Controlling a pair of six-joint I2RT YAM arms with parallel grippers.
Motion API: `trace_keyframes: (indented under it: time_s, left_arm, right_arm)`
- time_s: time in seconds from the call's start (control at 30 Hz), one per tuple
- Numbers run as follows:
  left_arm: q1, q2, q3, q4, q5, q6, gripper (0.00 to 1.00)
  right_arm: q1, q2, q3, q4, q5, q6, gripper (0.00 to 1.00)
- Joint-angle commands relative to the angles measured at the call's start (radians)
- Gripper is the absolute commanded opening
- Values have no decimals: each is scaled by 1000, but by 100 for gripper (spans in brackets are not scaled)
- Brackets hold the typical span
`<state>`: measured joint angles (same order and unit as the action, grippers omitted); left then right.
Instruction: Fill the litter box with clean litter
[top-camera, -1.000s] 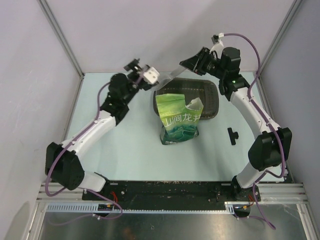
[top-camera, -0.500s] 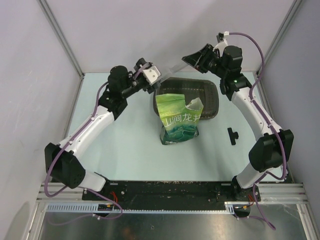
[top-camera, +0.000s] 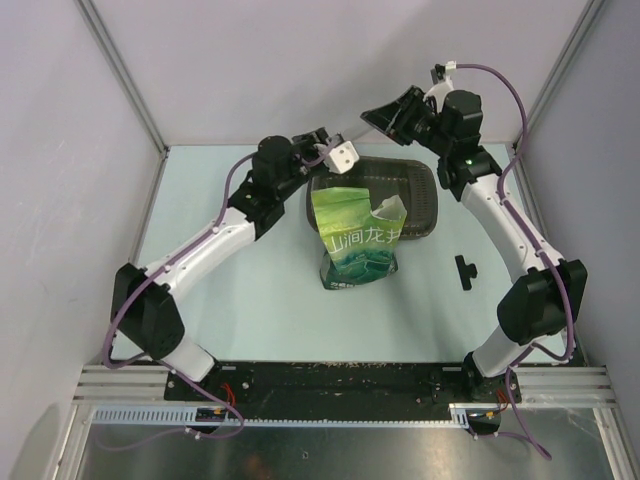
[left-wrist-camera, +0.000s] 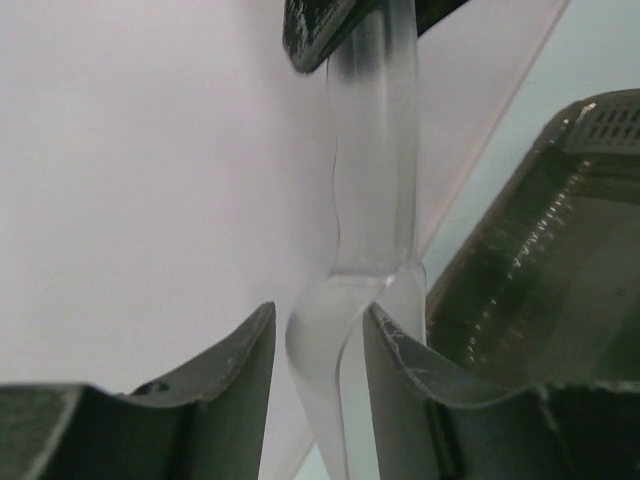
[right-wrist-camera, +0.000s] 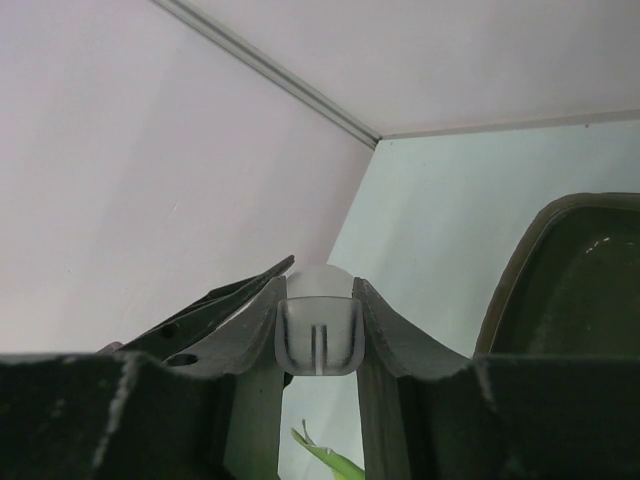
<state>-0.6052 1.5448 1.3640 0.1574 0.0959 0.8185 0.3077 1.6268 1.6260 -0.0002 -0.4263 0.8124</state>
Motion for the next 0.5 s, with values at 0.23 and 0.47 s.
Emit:
trace_keyframes:
  time_s: [0.23, 0.47]
  left_arm:
    - [-41, 92, 101, 110, -173, 166, 11]
    - [18, 77, 259, -148, -105, -86, 0]
  right_arm:
    - [1, -56, 18, 87, -35, -71, 21]
    - [-134, -73, 28, 261, -302, -263, 100]
